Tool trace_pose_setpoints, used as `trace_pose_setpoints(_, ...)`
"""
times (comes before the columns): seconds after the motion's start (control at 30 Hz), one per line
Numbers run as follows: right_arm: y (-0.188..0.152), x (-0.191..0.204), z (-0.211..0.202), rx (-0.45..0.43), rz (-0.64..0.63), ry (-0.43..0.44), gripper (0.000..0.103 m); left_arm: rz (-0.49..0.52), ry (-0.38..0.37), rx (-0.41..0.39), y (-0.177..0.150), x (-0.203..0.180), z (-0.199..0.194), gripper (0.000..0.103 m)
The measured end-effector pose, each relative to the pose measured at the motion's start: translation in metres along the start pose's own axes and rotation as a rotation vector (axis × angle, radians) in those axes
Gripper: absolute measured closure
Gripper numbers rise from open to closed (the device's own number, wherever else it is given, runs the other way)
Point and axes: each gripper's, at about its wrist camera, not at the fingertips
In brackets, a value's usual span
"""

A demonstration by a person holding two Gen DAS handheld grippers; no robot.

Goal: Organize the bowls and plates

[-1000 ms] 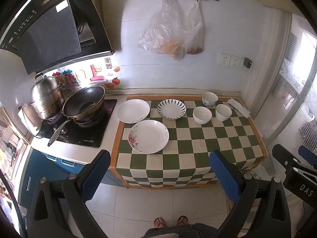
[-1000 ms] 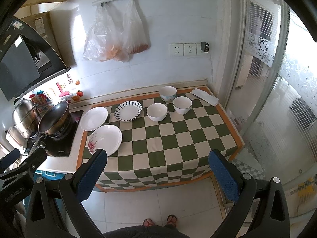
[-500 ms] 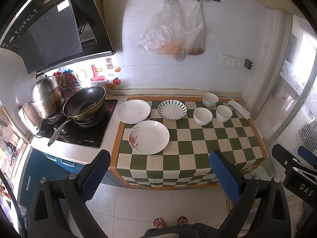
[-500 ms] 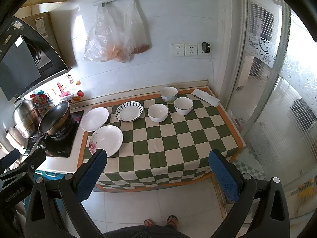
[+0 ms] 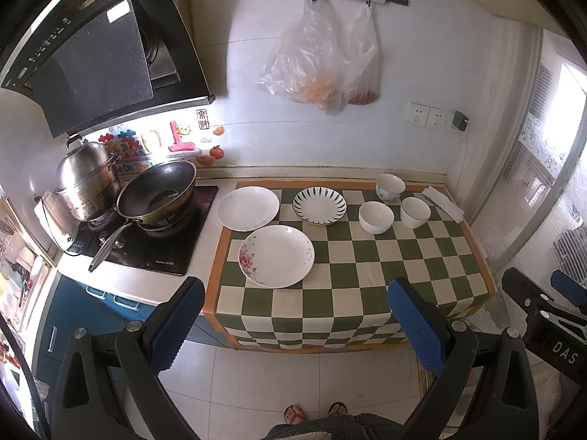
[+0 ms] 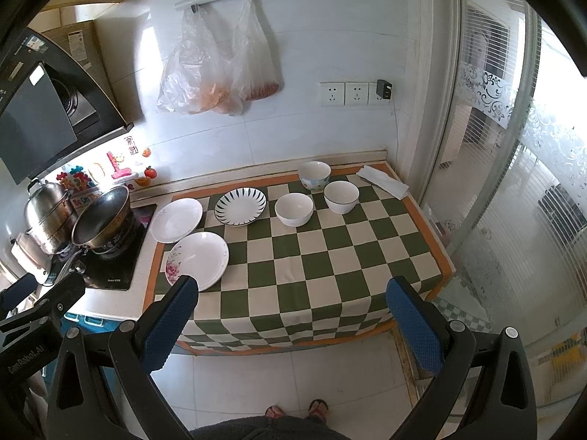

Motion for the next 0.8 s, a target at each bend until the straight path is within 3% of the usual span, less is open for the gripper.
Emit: trace_pose_setpoints(0.8,0.008,0.006,0.019,0.019,0.030,0.020,0.000,-0.001,-0.001,0.008,0.006,0.010,0.012,0.001)
Point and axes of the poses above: each gripper's, at about its wrist camera, not at the fingertips, and z roughly the way its jaws point, x to its left, y to its top, and after that the axes turned 13 degrees about z, right-handed
